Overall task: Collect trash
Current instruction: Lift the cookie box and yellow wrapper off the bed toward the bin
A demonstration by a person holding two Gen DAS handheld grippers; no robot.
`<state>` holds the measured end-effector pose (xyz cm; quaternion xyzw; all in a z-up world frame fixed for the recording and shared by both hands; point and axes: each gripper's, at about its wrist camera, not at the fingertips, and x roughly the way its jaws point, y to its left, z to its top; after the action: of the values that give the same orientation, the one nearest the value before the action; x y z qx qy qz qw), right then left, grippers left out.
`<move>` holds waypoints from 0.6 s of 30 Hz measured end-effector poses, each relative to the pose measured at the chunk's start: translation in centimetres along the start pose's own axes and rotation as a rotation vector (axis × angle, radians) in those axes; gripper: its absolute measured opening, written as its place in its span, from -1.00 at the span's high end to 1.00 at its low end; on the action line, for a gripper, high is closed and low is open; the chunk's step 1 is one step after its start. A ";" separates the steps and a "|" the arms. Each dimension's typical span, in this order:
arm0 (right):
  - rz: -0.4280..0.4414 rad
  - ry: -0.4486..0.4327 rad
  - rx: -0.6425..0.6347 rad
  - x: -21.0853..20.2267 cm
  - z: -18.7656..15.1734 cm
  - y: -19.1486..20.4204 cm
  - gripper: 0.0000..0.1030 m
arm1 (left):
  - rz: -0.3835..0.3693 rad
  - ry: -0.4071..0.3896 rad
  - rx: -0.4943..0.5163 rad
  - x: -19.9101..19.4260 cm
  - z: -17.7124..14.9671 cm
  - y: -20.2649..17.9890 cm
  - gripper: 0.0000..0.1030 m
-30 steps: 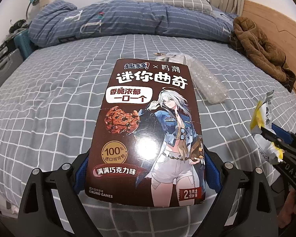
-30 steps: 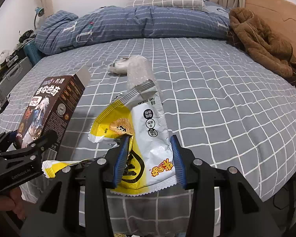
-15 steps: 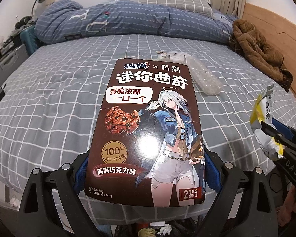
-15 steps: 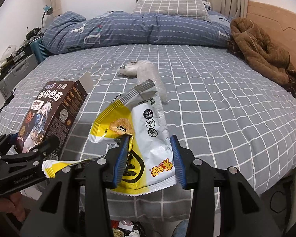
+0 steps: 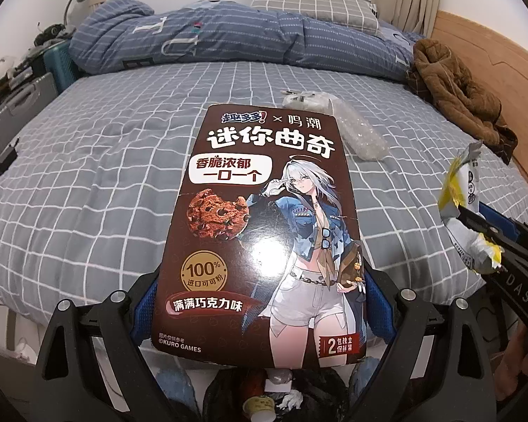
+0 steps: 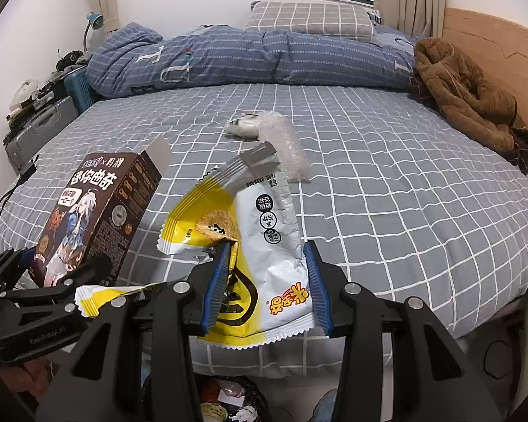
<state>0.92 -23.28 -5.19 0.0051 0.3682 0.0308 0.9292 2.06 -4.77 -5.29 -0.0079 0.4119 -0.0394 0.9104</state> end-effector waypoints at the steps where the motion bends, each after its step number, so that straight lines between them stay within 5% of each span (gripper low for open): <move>1: 0.000 -0.002 0.001 -0.2 -0.1 0.0 0.21 | 0.003 0.000 0.002 -0.2 -0.2 0.0 -0.73; 18: -0.003 0.007 -0.010 -2.3 -2.2 0.4 0.21 | 0.033 0.009 -0.019 -2.7 -3.6 0.8 -0.73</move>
<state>-2.33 -23.01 -5.21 -0.0002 0.3712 0.0313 0.9280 -2.36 -3.66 -5.69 -0.0094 0.4165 -0.0206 0.9088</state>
